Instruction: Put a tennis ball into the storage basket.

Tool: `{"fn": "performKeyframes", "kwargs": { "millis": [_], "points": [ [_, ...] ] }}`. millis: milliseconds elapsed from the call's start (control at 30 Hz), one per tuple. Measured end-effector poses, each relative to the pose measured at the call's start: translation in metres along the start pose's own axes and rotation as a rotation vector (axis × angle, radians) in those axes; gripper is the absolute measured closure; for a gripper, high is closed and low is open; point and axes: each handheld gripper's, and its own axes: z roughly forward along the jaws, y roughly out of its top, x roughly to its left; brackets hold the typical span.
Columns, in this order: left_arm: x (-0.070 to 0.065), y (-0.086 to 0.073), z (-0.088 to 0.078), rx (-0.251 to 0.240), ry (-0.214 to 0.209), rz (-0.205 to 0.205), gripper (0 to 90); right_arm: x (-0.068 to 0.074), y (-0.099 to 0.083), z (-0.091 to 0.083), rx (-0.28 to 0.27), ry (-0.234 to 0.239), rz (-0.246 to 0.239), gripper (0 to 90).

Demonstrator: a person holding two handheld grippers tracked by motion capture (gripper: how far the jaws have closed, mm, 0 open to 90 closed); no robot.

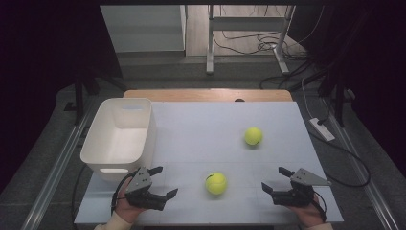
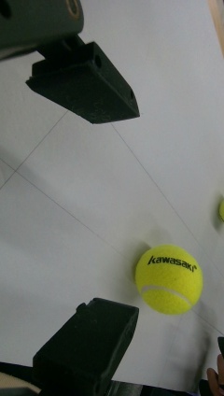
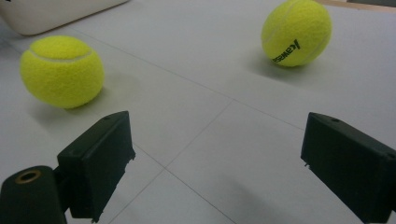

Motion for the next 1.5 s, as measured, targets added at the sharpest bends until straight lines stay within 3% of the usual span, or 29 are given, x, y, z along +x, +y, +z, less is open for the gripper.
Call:
{"fn": "performKeyframes", "kwargs": {
  "millis": [467, 1100, 1500],
  "points": [
    [-0.003, 0.008, 0.003, 0.004, -0.01, -0.019, 8.0, 0.0, 0.0, -0.001, -0.001, -0.009, 0.005, 9.6],
    [-0.009, 0.033, 0.01, 0.025, -0.018, -0.045, 8.0, -0.002, 0.0, -0.002, -0.01, -0.011, 0.002, 9.7],
    [-0.009, 0.051, 0.015, 0.034, -0.025, -0.037, 8.0, -0.003, 0.0, -0.002, -0.012, -0.012, 0.004, 9.8]
  ]
}}
